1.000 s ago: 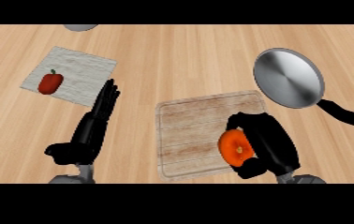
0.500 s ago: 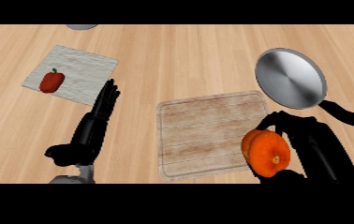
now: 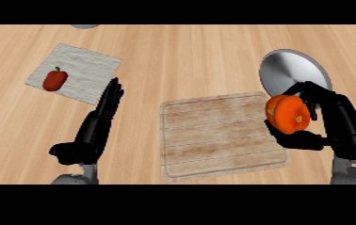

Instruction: Pick the squash from the cutting board and place it in the pan

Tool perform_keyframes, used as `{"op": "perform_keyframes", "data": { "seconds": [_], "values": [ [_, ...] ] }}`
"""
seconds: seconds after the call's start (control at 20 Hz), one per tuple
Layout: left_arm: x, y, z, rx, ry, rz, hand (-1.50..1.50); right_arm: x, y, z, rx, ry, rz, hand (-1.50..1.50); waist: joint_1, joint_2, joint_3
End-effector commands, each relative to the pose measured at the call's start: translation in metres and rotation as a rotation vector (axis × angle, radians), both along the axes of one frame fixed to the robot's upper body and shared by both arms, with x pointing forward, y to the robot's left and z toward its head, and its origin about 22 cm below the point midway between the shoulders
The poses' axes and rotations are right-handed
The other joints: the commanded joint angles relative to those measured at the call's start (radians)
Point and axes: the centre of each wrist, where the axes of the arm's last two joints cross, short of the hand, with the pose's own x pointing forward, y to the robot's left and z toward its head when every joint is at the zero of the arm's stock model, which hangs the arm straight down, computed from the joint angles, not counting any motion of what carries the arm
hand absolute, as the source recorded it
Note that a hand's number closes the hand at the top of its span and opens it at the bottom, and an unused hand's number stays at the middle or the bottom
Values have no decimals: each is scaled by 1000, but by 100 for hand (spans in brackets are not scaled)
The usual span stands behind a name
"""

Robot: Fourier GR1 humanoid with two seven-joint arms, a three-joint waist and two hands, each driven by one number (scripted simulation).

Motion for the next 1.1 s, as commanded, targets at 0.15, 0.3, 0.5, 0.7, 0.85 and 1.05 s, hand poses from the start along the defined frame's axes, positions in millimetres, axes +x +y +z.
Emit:
{"op": "perform_keyframes", "data": {
  "seconds": [0.15, 0.3, 0.5, 0.7, 0.85, 1.05],
  "values": [
    [-4, 2, -6, -8, 4, -11, 0, 52, -46, -23, -71, -142, -146, 150, 14, 4, 1],
    [1, -9, -9, -8, -9, -13, 0, 64, -86, -15, -110, -198, -219, 150, 9, 5, 1],
    [14, 0, 9, -3, -6, -14, 0, 103, -74, -44, 7, -245, -249, 150, 25, 8, 2],
    [4, -3, 1, -11, -17, -38, 0, 123, -110, -43, 18, -258, -275, 150, 38, 13, 3],
    [16, 7, 3, 3, -14, -48, 0, 144, -114, -23, 26, -273, -280, 150, 45, 18, 3],
    [10, -17, 0, -4, -24, -60, 0, 141, -120, -46, -23, -36, -263, 150, 61, 24, 2]
  ]
}}
